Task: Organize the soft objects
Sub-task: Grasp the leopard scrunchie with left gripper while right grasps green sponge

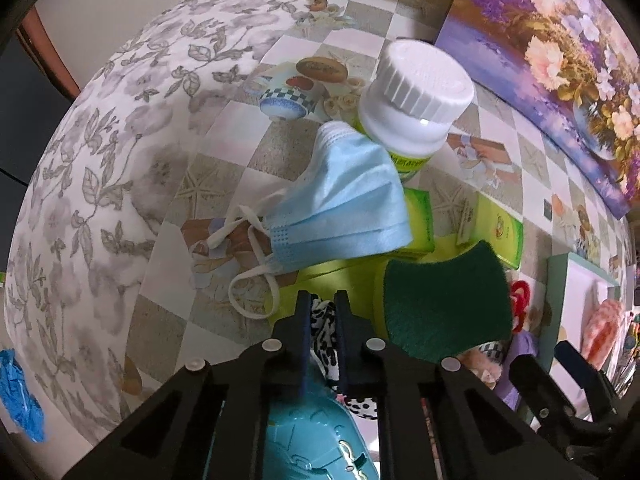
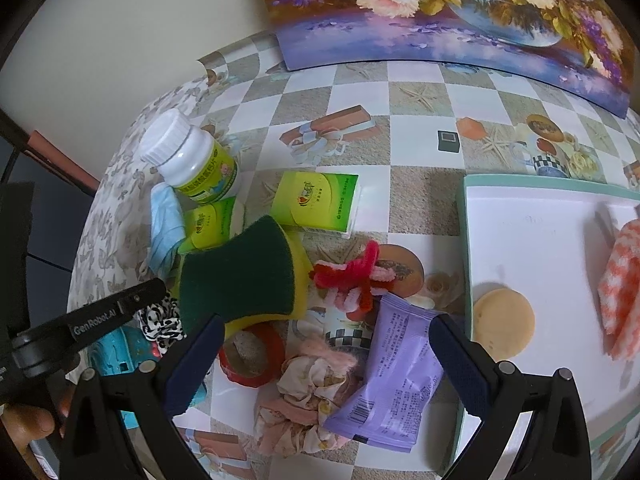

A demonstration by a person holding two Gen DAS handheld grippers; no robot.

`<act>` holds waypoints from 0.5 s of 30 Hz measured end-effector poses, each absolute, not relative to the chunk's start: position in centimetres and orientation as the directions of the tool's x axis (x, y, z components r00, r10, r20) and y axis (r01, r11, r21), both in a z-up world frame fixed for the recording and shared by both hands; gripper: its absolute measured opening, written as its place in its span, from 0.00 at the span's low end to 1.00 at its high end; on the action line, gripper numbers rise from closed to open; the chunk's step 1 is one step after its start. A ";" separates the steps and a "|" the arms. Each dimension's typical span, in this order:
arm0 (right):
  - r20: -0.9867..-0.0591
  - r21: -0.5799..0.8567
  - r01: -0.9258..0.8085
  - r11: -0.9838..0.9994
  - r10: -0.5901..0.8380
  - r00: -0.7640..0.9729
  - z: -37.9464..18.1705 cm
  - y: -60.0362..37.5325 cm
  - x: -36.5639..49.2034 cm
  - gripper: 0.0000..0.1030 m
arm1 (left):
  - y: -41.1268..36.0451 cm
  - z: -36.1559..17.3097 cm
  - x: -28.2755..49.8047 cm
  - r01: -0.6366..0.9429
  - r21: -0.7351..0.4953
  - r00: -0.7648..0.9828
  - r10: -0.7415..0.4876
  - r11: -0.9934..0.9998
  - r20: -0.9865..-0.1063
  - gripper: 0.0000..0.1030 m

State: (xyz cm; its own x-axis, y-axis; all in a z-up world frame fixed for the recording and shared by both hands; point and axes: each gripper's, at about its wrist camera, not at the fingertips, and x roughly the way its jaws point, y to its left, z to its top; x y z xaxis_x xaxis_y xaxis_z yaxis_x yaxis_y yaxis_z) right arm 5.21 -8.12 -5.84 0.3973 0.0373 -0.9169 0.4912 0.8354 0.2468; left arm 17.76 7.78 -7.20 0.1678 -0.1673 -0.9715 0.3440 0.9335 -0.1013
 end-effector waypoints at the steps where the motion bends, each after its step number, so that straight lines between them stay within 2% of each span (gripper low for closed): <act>1: -0.916 0.246 0.489 0.837 0.036 0.399 -5.8 -8.1 5.2 1.00 | 7.9 -7.0 17.8 0.343 -0.105 0.172 -0.172 0.934 -0.970 0.10; 15: -0.905 0.249 0.384 0.889 0.073 0.419 -5.9 -4.7 6.7 1.00 | 10.8 -3.7 18.8 0.230 -0.134 0.263 -0.194 0.964 -0.945 0.10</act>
